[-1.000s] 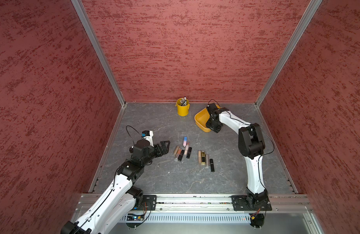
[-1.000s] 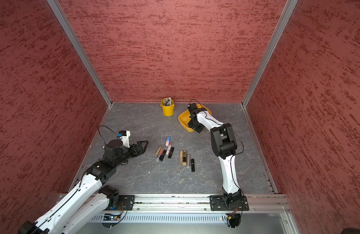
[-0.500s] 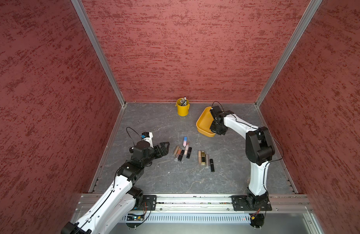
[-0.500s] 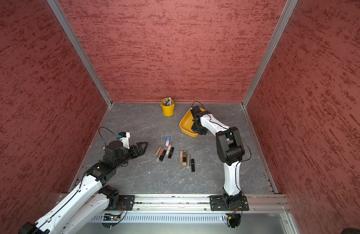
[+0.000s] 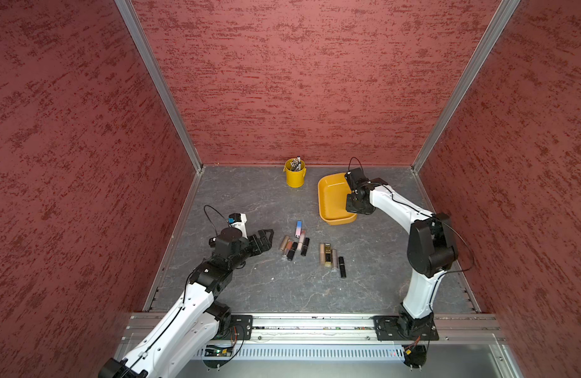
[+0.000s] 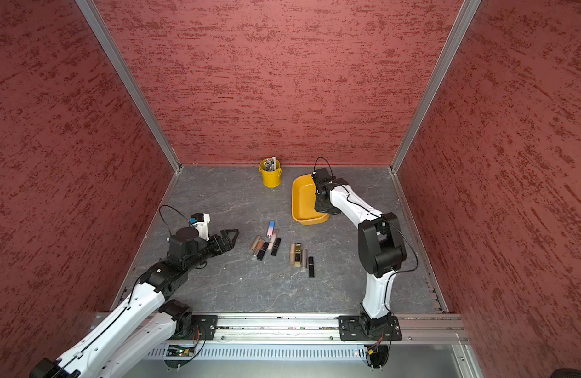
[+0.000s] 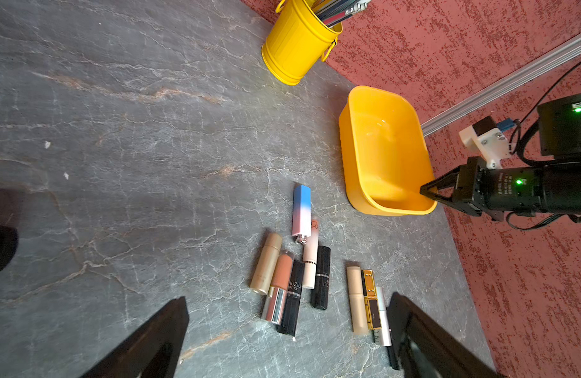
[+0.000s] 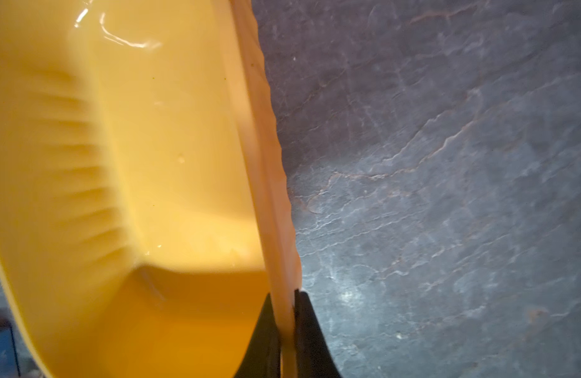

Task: Put the lipstick into the storage box
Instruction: Pick up the storage box at the center of the board, then place the storage box at the center of the board.

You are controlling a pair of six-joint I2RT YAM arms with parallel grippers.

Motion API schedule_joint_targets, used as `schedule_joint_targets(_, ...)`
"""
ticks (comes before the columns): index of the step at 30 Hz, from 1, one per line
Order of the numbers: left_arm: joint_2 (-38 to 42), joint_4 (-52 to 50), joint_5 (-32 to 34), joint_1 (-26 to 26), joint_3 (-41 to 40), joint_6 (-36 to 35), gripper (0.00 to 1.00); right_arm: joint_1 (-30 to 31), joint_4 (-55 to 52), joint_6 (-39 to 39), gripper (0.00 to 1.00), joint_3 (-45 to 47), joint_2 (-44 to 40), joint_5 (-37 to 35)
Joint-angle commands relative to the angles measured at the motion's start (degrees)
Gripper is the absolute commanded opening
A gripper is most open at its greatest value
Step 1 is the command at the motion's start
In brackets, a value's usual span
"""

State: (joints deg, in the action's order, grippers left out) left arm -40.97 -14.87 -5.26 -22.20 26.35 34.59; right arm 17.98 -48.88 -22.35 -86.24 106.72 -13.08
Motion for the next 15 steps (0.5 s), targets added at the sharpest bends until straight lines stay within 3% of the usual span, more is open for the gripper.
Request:
schedule_joint_targets(1, 0.0, 2.8, 0.0, -0.1, 0.1, -1.7, 1.0, -3.5, 4.7, 12.9, 0.06, 2.9, -4.8, 1.3)
schedule_joint_targets(9, 0.2, 5.4, -1.5, -0.2, -0.1, -3.9, 1.0, -5.1, 18.1, 37.9, 0.08, 13.6, -15.7, 12.7)
schedule_joint_targets(15, 1.1, 5.4, -1.7, -0.2, -0.3, -4.6, 1.0, -5.2, 21.0, 52.1, 0.08, 17.2, -18.1, 16.8)
